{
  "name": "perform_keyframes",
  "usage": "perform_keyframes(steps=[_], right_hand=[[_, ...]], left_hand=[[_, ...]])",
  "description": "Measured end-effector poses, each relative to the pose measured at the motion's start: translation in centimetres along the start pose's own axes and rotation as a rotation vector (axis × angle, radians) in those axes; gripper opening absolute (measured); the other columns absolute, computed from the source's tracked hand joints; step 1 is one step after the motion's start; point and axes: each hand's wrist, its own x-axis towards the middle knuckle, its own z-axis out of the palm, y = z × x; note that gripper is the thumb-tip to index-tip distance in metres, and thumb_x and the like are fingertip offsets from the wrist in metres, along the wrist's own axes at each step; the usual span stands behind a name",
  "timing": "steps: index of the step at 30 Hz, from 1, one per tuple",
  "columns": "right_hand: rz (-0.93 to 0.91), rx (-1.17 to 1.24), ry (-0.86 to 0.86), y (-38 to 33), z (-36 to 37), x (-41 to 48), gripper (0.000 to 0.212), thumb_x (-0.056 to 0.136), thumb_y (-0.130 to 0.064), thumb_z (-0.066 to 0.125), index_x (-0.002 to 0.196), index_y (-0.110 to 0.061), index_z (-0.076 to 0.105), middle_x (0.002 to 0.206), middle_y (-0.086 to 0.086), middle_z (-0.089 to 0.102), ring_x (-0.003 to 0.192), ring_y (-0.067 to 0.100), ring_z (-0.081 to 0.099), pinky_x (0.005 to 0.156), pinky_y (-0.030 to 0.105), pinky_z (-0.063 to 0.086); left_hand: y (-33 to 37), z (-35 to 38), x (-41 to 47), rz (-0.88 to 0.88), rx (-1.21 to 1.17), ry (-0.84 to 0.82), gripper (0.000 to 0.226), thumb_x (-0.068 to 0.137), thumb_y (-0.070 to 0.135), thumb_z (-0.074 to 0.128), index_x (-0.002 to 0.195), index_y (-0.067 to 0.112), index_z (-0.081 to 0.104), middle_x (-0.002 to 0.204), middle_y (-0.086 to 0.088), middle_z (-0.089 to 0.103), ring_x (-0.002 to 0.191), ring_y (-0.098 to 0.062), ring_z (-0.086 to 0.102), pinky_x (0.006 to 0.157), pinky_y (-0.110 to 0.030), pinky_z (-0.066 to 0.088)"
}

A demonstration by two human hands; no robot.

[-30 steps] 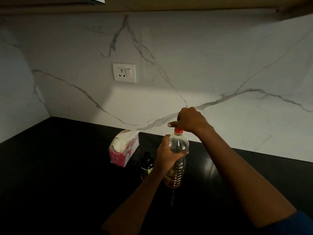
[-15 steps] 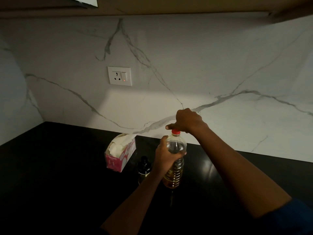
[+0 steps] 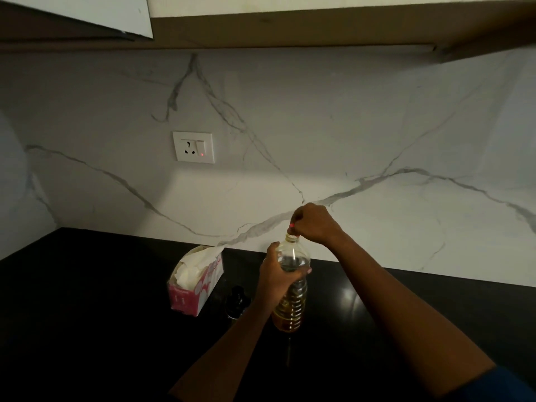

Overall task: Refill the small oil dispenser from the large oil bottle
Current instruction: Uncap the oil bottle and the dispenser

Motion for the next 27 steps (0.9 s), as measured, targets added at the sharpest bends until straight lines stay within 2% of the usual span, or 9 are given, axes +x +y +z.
perform_keyframes(steps=[4,6,8,11,15,17,19,23,27], right_hand=[[0.069,0.394,0.255,2.4,1.0,-2.4,0.019,0.078,-0.02,0.072,0.087,-0.005,0.064,0.085,0.008,0.068,0.078,0.019,0.064,0.077,0.028,0.053],[0.085,0.544,0.357,3.4,1.8,-4.3,0.019,0.078,-0.017,0.073,0.085,-0.007,0.059,0.081,0.003,0.063,0.075,0.013,0.061,0.069,0.018,0.049],[0.093,0.631,0.432,4.4,3.1,-6.4,0.018,0.079,-0.011,0.072,0.086,-0.01,0.056,0.081,-0.001,0.061,0.076,0.006,0.058,0.066,0.011,0.043],[0.11,0.671,0.491,6.3,5.6,-9.2,0.026,0.079,-0.004,0.07,0.097,-0.015,0.054,0.085,-0.008,0.06,0.081,0.001,0.058,0.067,0.009,0.045],[0.214,0.569,0.369,9.3,10.0,-12.5,0.034,0.08,-0.003,0.068,0.11,-0.012,0.054,0.088,-0.012,0.059,0.081,-0.007,0.057,0.07,0.006,0.046],[0.271,0.536,0.257,10.7,12.2,-14.1,0.041,0.081,-0.004,0.066,0.118,-0.012,0.052,0.093,-0.009,0.061,0.085,-0.003,0.059,0.081,0.014,0.05],[0.34,0.527,0.161,11.6,14.0,-15.4,0.048,0.081,-0.003,0.066,0.125,-0.014,0.048,0.106,-0.005,0.061,0.095,0.003,0.059,0.091,0.022,0.048],[0.401,0.441,0.021,13.0,16.6,-17.0,0.049,0.086,-0.004,0.059,0.131,-0.017,0.043,0.118,0.0,0.058,0.103,0.007,0.057,0.092,0.024,0.048],[0.388,0.399,0.002,13.9,17.4,-17.8,0.049,0.087,-0.003,0.057,0.131,-0.02,0.044,0.121,0.002,0.057,0.109,0.01,0.056,0.094,0.025,0.047]], left_hand=[[-0.1,0.1,-0.1,0.01,-0.011,0.004,0.101,0.063,0.031,0.083,0.142,0.021,0.021,0.14,-0.005,0.04,0.127,-0.021,0.041,0.102,-0.037,0.039],[-0.1,0.1,-0.2,0.004,-0.018,-0.005,0.105,0.063,0.031,0.083,0.144,0.021,0.017,0.142,-0.006,0.037,0.129,-0.022,0.039,0.101,-0.038,0.039],[-0.2,0.1,-0.4,0.004,-0.014,-0.008,0.109,0.064,0.032,0.082,0.146,0.021,0.013,0.145,-0.008,0.034,0.131,-0.024,0.038,0.103,-0.041,0.04],[-0.6,-0.2,-1.0,0.041,0.002,0.018,0.109,0.065,0.033,0.081,0.147,0.019,0.01,0.147,-0.009,0.033,0.133,-0.025,0.037,0.104,-0.043,0.039],[-1.9,0.0,-2.6,0.107,0.004,0.11,0.092,0.072,0.029,0.077,0.145,0.016,0.022,0.144,-0.007,0.04,0.131,-0.021,0.039,0.102,-0.033,0.038],[-3.0,0.3,-3.8,0.143,0.021,0.172,0.081,0.077,0.026,0.073,0.143,0.017,0.028,0.142,-0.006,0.042,0.13,-0.019,0.042,0.098,-0.028,0.039],[-4.0,0.6,-5.2,0.149,0.021,0.192,0.073,0.082,0.022,0.068,0.143,0.018,0.028,0.143,-0.005,0.041,0.131,-0.018,0.041,0.101,-0.028,0.038],[-6.1,0.4,-7.8,0.117,0.004,0.183,0.059,0.089,0.021,0.059,0.141,0.02,0.031,0.145,0.001,0.039,0.13,-0.011,0.04,0.097,-0.021,0.035],[-7.6,-0.4,-9.9,0.084,-0.036,0.245,0.052,0.089,0.011,0.057,0.137,0.022,0.038,0.14,0.0,0.044,0.126,-0.011,0.045,0.095,-0.023,0.042]])
